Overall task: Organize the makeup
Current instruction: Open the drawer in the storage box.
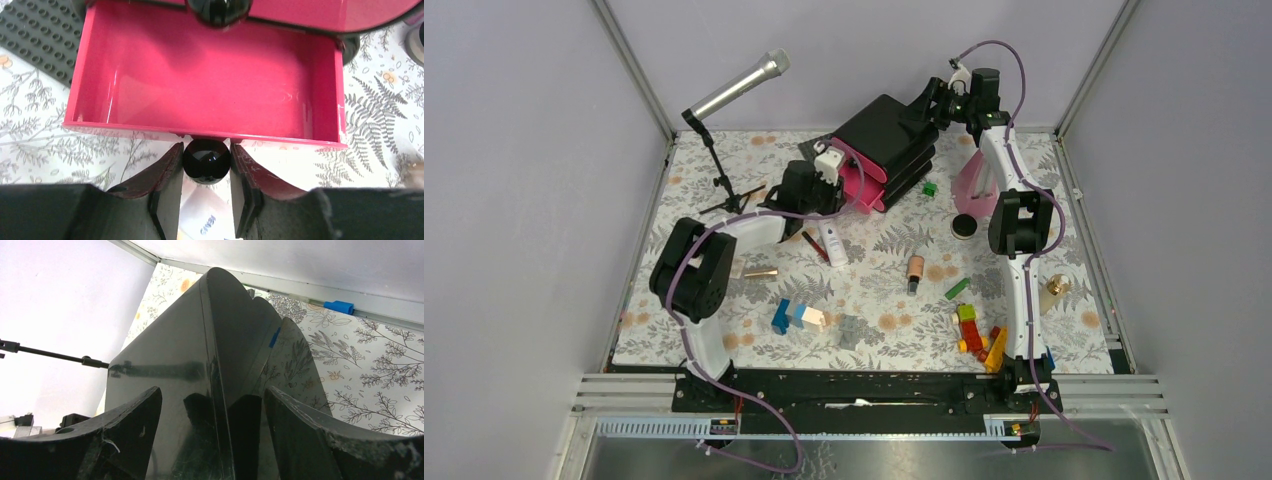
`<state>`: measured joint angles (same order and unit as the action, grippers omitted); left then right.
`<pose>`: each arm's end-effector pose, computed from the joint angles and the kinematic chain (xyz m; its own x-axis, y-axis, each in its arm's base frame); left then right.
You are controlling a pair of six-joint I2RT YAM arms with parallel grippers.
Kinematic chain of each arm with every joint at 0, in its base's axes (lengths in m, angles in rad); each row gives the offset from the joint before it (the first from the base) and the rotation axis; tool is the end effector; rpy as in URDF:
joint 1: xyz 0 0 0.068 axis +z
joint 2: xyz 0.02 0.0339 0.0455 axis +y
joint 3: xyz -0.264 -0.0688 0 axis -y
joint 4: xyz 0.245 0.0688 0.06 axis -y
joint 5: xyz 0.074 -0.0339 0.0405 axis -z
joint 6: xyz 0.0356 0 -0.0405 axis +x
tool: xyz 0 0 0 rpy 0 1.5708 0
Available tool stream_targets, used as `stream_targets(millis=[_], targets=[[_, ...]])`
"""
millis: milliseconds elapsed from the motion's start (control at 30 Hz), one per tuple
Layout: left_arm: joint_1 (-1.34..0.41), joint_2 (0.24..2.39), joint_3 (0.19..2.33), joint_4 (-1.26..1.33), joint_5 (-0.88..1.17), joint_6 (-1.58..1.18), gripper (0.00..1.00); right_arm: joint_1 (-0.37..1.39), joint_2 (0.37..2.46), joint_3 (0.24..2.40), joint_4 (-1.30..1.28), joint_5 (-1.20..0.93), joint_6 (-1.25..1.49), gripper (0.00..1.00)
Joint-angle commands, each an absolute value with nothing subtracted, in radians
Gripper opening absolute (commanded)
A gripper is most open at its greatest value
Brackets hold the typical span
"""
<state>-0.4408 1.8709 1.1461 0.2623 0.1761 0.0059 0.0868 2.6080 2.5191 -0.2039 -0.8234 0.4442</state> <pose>0.3761 -0.1843 0.1995 -0.4002 0.1952 -0.8954 0.5642 0.8224 -0.0729 0.5862 0.0772 0.2574 -0.5856 0.2422 -0.7735 -0.5613 0.5672 0.6026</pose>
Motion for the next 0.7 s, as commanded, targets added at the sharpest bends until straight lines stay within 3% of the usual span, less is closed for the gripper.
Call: stream_targets(millis=[0, 267, 667], targets=[[-0.442, 1.774, 1.073, 0.245, 0.135, 0.003, 0.26, 0.113, 2.585, 2.534, -0.25, -0.781, 0.445, 0.83], [-0.465, 1.693, 0.973, 0.276, 0.113, -0.052, 0.25, 0.094, 2.538, 2.558, -0.251, -0.68, 0.471, 0.93], [-0.569, 1.689, 0.978, 0.252, 0.068, -0.089, 0.24, 0.094, 2.342, 2.499, -0.337, -0.498, 0.406, 0.98]])
